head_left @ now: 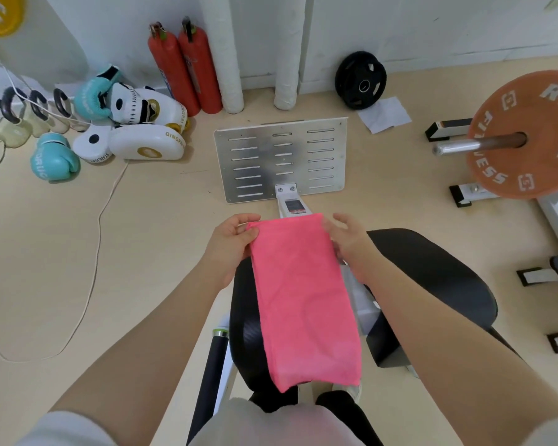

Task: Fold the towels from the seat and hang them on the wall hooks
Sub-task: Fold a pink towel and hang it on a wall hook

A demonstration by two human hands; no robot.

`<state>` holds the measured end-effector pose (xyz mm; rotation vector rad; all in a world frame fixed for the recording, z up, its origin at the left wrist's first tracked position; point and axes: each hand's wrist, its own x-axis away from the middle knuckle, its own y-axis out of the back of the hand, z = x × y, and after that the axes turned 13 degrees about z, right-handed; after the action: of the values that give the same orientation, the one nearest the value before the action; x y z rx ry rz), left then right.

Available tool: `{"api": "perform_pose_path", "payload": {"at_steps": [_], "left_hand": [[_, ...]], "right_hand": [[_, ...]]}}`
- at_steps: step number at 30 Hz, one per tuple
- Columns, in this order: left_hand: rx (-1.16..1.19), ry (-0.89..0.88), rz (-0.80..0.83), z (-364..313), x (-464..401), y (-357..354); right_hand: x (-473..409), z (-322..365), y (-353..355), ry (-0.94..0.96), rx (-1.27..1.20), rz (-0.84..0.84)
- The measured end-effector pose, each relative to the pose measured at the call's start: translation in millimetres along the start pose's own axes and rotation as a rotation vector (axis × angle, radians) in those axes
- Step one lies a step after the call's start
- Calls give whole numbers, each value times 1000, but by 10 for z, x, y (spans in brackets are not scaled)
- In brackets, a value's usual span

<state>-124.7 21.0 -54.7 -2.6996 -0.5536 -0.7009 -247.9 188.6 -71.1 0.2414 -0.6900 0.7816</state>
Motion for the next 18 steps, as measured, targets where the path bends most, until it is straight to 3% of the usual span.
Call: {"api": "perform_pose_path", "payload": {"at_steps": [3,6,7,9,12,18], "left_hand": [[49,16,7,25,-42,1],[213,124,-69,160,-48,-7],[179,201,-94,228,-31,-18],[-115,348,-86,337,36,-66],[-510,373,-95,437,173,-173],[-452,354,11,500,516,-194]], "right_hand": [[88,-211,93,-288,52,270],[109,-331,156,-275,34,389],[110,-333,159,-268,50,397],[100,-323,134,-249,99,354],[124,-335,107,-225,106,298],[286,-479,163,-220,108,268]]}}
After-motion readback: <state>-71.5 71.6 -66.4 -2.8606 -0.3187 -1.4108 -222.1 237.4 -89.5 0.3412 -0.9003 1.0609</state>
